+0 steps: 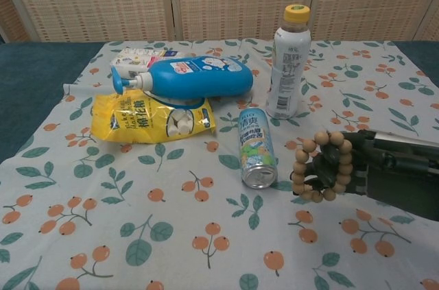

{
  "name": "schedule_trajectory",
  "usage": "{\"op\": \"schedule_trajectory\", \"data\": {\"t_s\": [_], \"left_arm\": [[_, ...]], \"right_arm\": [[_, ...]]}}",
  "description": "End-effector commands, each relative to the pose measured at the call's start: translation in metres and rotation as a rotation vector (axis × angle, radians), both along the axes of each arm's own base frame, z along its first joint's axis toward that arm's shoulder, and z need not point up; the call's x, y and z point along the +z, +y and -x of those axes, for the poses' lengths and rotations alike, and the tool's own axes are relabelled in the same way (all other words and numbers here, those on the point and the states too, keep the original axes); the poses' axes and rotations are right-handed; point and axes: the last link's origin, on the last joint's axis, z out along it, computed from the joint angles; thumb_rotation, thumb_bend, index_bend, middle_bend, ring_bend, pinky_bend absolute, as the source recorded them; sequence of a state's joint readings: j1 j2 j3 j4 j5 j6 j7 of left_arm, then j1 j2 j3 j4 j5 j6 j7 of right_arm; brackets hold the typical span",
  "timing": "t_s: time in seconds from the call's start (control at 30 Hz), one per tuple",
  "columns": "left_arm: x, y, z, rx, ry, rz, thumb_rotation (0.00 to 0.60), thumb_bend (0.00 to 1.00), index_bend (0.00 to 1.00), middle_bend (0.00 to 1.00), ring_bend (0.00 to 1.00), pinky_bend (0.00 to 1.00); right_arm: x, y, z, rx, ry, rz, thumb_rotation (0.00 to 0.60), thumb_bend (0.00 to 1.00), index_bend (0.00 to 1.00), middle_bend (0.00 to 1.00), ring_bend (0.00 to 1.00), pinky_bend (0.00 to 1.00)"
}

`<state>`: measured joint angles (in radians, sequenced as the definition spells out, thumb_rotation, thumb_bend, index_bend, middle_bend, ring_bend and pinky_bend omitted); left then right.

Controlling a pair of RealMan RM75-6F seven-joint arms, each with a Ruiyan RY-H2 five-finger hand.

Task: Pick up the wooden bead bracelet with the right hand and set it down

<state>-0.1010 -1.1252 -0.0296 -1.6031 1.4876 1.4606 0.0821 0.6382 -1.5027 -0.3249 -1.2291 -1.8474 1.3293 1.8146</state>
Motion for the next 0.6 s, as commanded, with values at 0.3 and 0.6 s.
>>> {"op": "schedule_trajectory", "data": {"t_s": [0.3, 0.6], "left_arm": [[0.0, 0.0, 0.0, -0.001, -0.003, 0.0, 0.6, 0.4, 0.1, 0.0, 0.0, 0.13], [0.0, 0.0, 0.0, 0.001, -0.006, 0.004, 0.6, 0.4, 0.1, 0.0, 0.0, 0.13]], "right_arm": [[0.008, -0.012, 0.015, -0.063, 0.101, 0.182, 0.6, 1.0, 0.57, 0.56, 0.26, 0.27], [0.026, -0.033, 0.043, -0.137, 0.252, 0.296, 0.6, 1.0, 0.63, 0.6, 0.29, 0.28]]}}
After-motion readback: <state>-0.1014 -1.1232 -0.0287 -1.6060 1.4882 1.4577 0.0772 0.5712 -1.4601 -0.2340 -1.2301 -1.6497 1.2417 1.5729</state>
